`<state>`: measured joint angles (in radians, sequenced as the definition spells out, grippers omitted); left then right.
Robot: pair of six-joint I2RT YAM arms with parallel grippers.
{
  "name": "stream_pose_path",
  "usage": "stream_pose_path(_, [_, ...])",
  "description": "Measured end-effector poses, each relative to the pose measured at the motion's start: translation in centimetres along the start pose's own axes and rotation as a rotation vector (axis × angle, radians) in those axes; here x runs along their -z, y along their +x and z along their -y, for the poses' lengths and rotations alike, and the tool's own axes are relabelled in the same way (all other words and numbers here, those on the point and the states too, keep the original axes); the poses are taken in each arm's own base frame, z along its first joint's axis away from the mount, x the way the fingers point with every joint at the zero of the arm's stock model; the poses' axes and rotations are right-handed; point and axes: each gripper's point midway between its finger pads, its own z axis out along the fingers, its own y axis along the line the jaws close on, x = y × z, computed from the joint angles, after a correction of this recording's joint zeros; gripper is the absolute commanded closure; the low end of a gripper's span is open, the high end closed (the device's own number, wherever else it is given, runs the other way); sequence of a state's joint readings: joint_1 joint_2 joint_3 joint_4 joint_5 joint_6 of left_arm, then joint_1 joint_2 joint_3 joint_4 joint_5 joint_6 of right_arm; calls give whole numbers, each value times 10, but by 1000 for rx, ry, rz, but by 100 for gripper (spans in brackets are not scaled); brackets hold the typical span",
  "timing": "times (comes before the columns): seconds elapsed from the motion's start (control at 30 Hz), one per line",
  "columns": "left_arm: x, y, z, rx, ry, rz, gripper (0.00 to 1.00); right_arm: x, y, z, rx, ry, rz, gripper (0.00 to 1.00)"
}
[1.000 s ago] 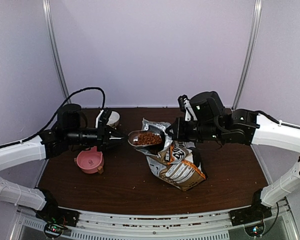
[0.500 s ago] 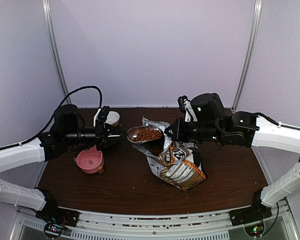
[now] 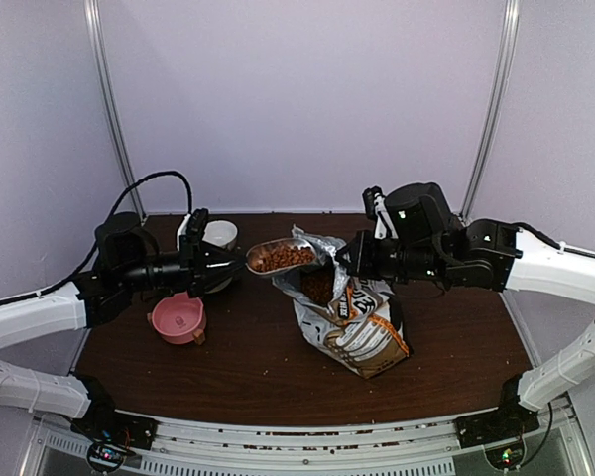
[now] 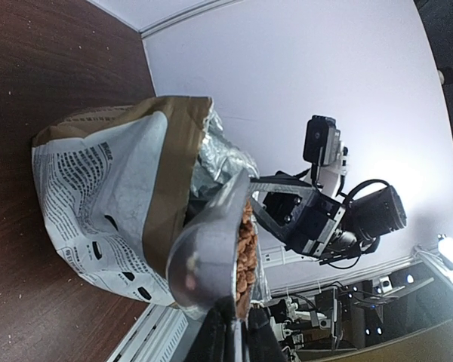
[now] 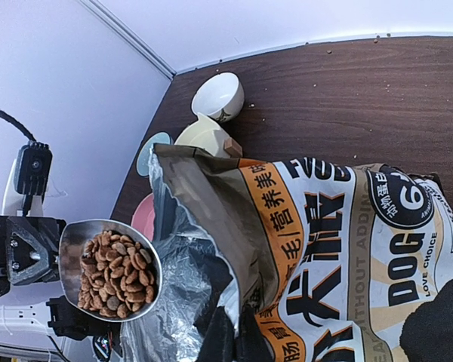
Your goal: Serve the pet food
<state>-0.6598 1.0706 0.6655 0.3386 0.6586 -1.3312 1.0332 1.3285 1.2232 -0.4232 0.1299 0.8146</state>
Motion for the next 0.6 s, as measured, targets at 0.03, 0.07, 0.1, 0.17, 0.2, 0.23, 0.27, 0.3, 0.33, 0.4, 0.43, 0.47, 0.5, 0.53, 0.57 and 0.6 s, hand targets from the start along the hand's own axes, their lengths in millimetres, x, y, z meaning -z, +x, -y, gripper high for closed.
stream_pose_path(0.03, [0, 0, 1, 2, 2, 1, 100, 0, 0, 0, 0, 2, 2, 100])
stream_pose_path(0.07, [0, 0, 1, 6, 2, 1, 100, 0, -1, 1, -1, 3, 2, 100])
stream_pose_path(0.1, [0, 0, 1, 10, 2, 1, 100, 0, -1, 1, 0, 6, 3, 100])
stream_pose_path(0.17, [1, 0, 0, 19, 2, 2, 100, 0, -1, 2, -1, 8, 4, 100])
stream_pose_path(0.2, [2, 0, 0, 24, 2, 4, 100, 0, -1, 2, -1, 9, 4, 100])
stream_pose_path(0.23, [2, -1, 1, 28, 4, 8, 100, 0, -1, 2, 0, 10, 4, 100])
stream_pose_path(0.27, [3, -3, 1, 33, 4, 14, 100, 0, -1, 2, 0, 11, 4, 100])
stream_pose_path(0.3, [5, -5, 2, 36, 4, 22, 100, 0, -1, 3, 0, 12, 4, 100])
stream_pose_path(0.33, [7, -9, 1, 44, 3, 34, 100, 0, -1, 3, 0, 12, 4, 100])
stream_pose_path(0.4, [10, -16, 0, 57, -1, 57, 100, 0, -1, 3, 0, 12, 4, 100])
stream_pose_path(0.43, [13, -20, -2, 64, -5, 71, 100, 0, -1, 3, 0, 13, 4, 100])
stream_pose_path(0.47, [16, -25, -3, 71, -11, 88, 100, 0, -1, 3, 0, 13, 4, 100])
stream_pose_path(0.5, [20, -30, -5, 77, -19, 104, 100, 0, -1, 3, 1, 14, 4, 100])
stream_pose_path(0.53, [24, -35, -8, 82, -27, 123, 100, 0, -1, 3, 1, 15, 3, 100])
stream_pose_path(0.57, [29, -39, -10, 87, -37, 142, 100, 0, 0, 3, 1, 15, 3, 100])
stream_pose_path(0.6, [35, -44, -14, 93, -49, 163, 100, 0, -1, 3, 1, 15, 3, 100])
